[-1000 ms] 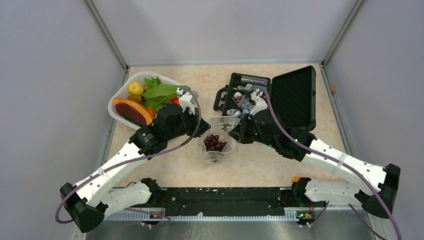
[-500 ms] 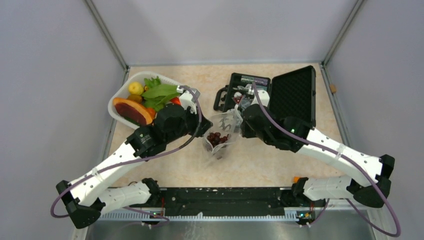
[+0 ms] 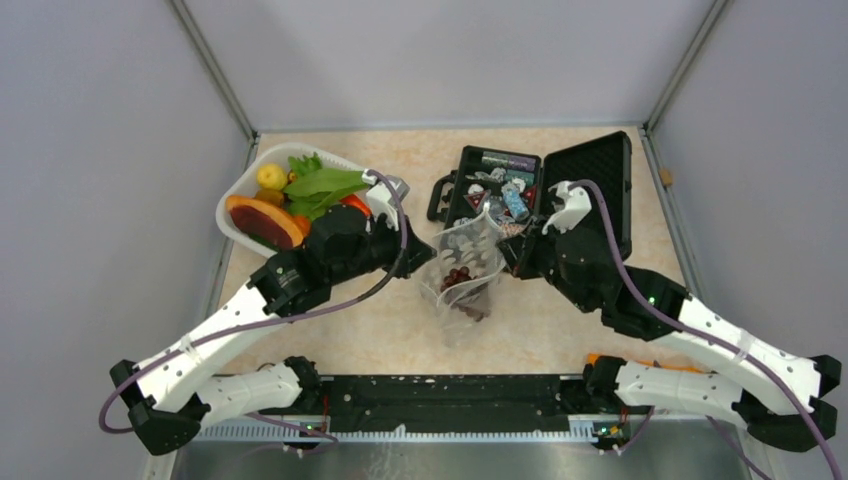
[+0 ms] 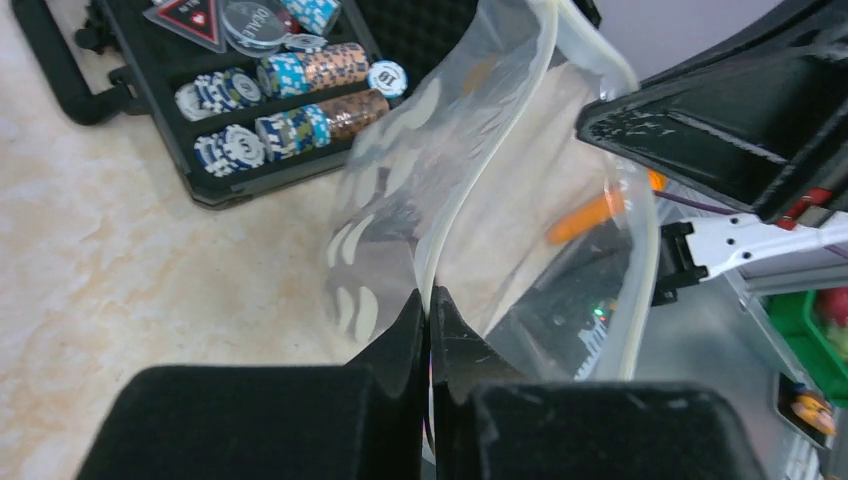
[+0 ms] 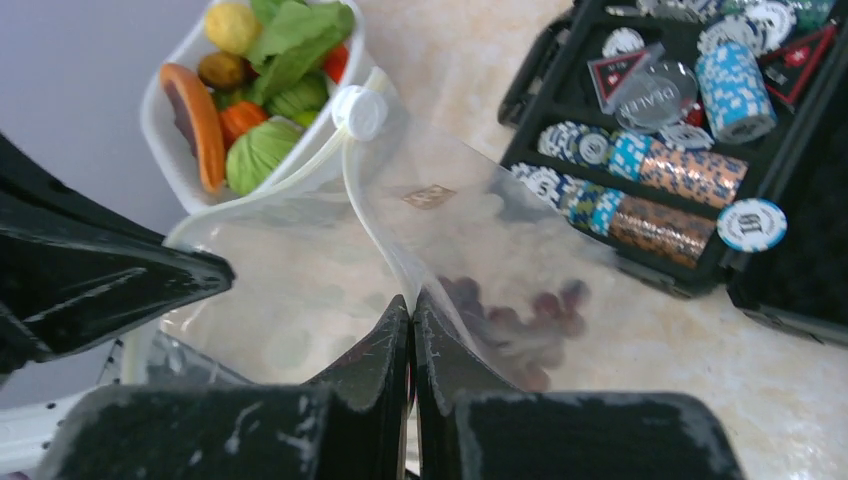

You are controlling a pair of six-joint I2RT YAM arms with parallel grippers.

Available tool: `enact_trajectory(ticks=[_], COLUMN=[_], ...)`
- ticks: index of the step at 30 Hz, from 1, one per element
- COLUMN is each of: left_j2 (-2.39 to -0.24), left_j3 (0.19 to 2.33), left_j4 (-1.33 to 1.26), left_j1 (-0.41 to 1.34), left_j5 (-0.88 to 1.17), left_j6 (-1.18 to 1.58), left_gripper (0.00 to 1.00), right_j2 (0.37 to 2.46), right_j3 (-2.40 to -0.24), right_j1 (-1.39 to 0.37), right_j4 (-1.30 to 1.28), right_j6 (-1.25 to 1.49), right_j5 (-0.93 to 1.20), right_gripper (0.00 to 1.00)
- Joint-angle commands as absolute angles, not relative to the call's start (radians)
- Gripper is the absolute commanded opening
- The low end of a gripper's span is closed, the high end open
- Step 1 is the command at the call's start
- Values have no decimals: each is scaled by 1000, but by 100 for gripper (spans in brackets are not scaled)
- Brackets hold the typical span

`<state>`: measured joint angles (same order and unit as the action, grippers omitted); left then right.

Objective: Place the food in the zip-top bag and seal the zipper

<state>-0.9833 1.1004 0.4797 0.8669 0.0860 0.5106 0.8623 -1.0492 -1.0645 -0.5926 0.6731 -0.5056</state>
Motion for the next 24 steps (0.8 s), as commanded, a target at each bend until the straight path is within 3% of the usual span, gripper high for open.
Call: enact_trajectory(ticks=[1, 9, 15, 20, 24], left_j2=[-1017, -989, -941, -917, -913], left_j3=[1087, 933, 921, 915, 902], left_j4=[450, 367, 363, 380, 338], left_j1=[867, 867, 867, 867, 866], left_j5=[-18, -78, -183, -265, -240], left_j6=[459, 617, 577, 566, 540], left_gripper=[0, 0, 0, 6, 16], right_j2=[899, 1140, 1136, 1098, 1079], right_j3=[-1041, -1188, -1221, -1181, -1139], right_j1=[-1068, -1069, -1078, -1078, -1079], right_j4=[-448, -773, -666, -575, -475], right_j6=[624, 724, 640, 622, 614], right_j5=[-484, -660, -565, -505, -436], right_gripper=[1, 0, 0, 0, 0])
